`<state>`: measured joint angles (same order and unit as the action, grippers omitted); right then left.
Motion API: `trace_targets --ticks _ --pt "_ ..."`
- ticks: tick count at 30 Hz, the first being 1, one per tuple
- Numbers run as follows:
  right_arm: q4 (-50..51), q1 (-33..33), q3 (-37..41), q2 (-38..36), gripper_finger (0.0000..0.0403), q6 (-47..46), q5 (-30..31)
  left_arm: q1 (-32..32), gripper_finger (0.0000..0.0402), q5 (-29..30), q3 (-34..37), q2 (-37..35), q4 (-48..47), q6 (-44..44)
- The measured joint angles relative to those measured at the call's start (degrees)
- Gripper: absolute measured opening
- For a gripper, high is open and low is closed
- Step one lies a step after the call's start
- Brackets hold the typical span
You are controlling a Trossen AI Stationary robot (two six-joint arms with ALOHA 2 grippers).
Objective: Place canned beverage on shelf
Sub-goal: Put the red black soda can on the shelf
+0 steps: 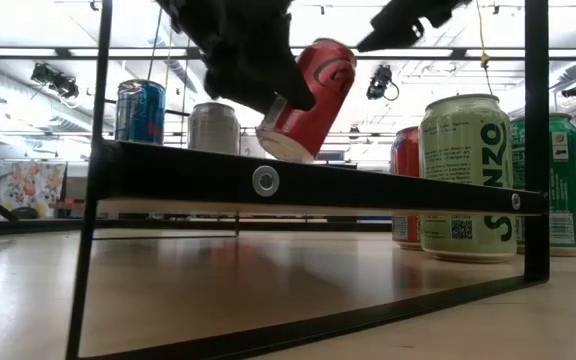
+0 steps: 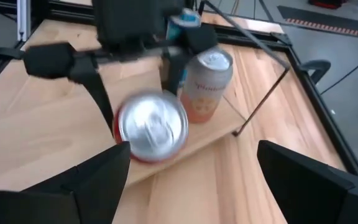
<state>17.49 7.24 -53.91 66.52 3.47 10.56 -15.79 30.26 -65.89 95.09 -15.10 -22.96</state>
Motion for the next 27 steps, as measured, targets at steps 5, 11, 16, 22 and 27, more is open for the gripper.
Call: trace_targets --ticks 5,11,16,22,27 --pt "-4.3 1.0 4.0 -1.2 0.0362 -0.1 0.2 -3.0 0.0288 8.9 0.0 -0.5 1.9 0.3" --pt "-5.1 1.6 4.1 -1.3 0.0362 1.0 0.3 -5.7 0.0288 13.3 -0.1 -1.0 5.2 -1.7" --pt "-5.5 1.6 4.1 -1.4 0.0362 1.7 0.3 -9.4 0.0288 18.5 -0.1 2.0 6.0 -7.9" --pt "-11.8 1.6 9.1 -1.7 0.0362 2.1 0.3 -14.3 0.0288 25.8 -0.1 4.3 5.9 -15.7" --pt "-17.1 1.9 12.1 -2.1 0.0362 1.3 -1.0 -16.5 0.0288 30.1 -0.1 4.3 -0.3 -24.6"
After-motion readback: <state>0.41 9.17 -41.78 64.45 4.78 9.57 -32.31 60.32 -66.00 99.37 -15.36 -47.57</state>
